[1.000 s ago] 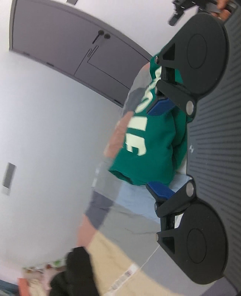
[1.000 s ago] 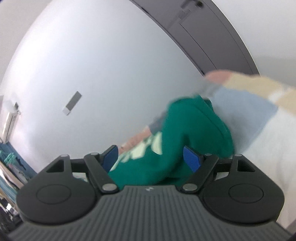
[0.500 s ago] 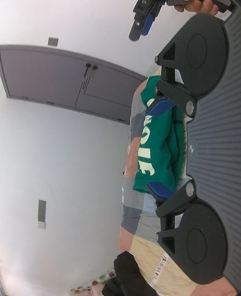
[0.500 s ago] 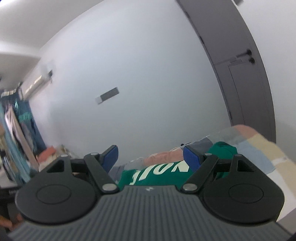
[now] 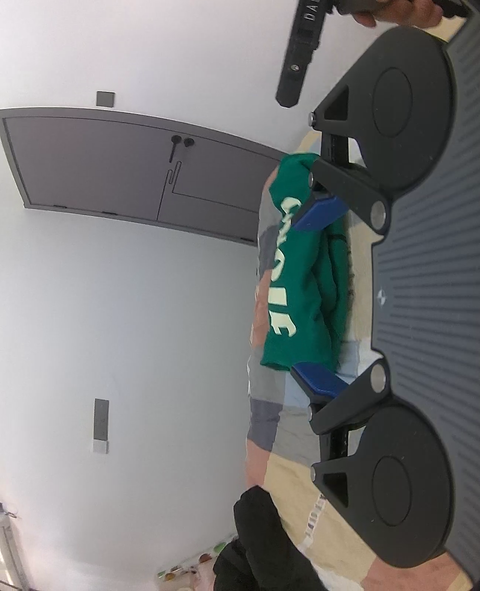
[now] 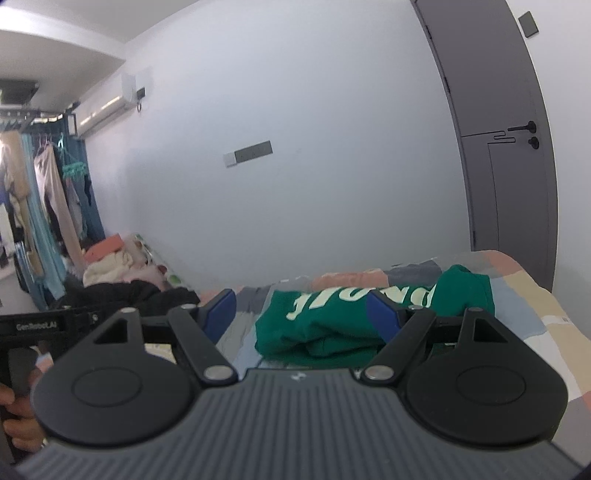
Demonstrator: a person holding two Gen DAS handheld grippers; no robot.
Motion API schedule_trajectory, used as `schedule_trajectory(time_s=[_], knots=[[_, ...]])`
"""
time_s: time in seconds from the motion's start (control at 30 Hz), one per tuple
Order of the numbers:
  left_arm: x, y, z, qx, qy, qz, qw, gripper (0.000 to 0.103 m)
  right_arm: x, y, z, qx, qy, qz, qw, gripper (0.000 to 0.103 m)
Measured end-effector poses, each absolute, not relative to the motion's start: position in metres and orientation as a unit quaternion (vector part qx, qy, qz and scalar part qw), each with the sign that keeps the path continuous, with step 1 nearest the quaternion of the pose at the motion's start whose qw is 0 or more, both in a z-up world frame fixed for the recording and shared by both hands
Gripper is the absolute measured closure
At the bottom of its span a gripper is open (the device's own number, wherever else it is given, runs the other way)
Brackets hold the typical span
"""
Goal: Fold large clothes
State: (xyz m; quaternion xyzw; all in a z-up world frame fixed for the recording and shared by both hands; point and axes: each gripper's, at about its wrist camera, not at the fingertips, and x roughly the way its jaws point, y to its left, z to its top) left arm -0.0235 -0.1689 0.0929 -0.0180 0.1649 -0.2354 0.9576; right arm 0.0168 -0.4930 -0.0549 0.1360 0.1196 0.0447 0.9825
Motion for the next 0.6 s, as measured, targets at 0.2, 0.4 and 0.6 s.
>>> schedule_trajectory(time_s=[0.2,0.4,0.6], knots=[[-0.029,-0.163,0.066,-0.01,0.175,-0.223,0.959,0.021,0.007,-0.482,-0.063,0.113,0.137,0.024,0.984,0.023],[-0.024,-0.161,0.06,0.001,0.166,-0.214,0.963,0.021,0.006,-0.472,-0.079,0.108,0.162,0.012,0.981,0.023],[-0.019,-0.16,0.054,0.007,0.168,-0.207,0.964,0.02,0.01,-0.47,-0.088,0.116,0.178,0.003,0.977,0.024]])
